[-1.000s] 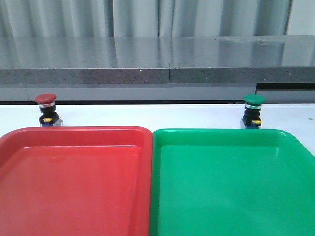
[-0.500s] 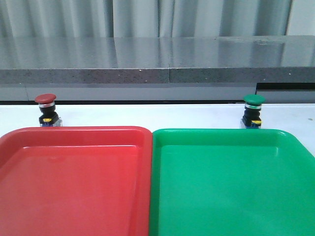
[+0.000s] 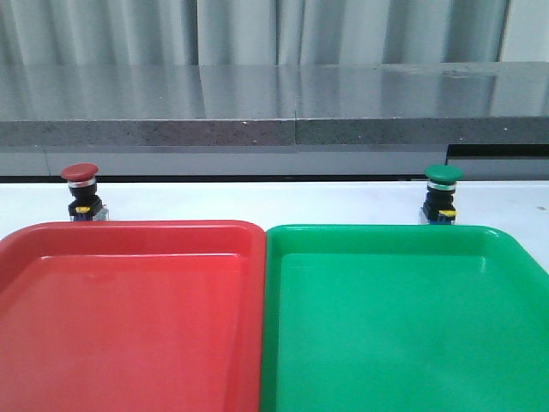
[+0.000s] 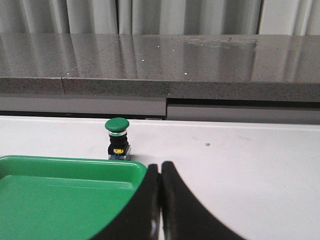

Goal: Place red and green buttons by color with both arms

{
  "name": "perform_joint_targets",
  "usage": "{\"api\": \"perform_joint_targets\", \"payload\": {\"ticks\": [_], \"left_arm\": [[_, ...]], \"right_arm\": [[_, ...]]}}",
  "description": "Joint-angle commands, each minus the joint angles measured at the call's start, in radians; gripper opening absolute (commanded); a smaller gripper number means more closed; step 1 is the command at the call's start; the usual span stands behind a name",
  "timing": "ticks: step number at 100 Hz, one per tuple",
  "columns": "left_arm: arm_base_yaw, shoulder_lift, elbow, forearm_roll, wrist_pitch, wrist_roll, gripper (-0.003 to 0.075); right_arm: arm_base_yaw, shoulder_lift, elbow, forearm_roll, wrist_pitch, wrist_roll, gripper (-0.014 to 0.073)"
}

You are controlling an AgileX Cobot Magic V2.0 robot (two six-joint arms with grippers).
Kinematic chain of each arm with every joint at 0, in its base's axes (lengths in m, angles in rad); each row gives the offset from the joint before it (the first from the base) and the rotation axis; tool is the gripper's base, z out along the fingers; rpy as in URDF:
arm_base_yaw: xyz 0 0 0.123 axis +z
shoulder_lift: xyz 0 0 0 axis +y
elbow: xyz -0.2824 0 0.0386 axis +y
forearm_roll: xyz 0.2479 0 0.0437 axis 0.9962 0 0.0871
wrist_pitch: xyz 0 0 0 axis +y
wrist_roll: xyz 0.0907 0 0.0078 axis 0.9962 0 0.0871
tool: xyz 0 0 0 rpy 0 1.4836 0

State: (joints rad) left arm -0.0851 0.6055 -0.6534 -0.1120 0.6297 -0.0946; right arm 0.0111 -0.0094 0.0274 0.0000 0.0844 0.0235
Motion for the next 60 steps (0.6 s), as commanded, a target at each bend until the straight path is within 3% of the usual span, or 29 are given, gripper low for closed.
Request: {"api": "perform_joint_targets", "payload": {"ticks": [1,20,28,38,51,60], "left_arm": [[0.004,0.049,-0.044,-0.018,-0.026,-0.003,-0.0019],[0.004,0.096,-0.044,-0.018,0.018,-0.003,-0.0017],[0.004,0.098,-0.044,-0.018,0.026,-0.001,0.0027],[0.004,0.098,-0.044,-0.018,0.032,0.004,0.0194],[0.004,0.098,-0.044,-0.006,0.036,0.006,0.0525],[0.004,0.098,-0.044,-0.003,0.036,0.006,0.0628]], "right_arm": [[-0.006,-0.018,-0.014,0.000,-0.076,-0.005,-0.0067],[-0.006,-0.018,-0.014,0.000,-0.076,-0.005,-0.0067],[-0.006,-0.018,-0.014,0.000,-0.076,-0.005,-0.0067],[-0.006,-0.018,-0.014,0.000,-0.076,-0.005,-0.0067],[-0.006,-0.018,-0.014,0.000,-0.076,-0.005,-0.0067],[-0.006,-0.018,-0.014,0.000,-0.076,-0.005,-0.0067]]}}
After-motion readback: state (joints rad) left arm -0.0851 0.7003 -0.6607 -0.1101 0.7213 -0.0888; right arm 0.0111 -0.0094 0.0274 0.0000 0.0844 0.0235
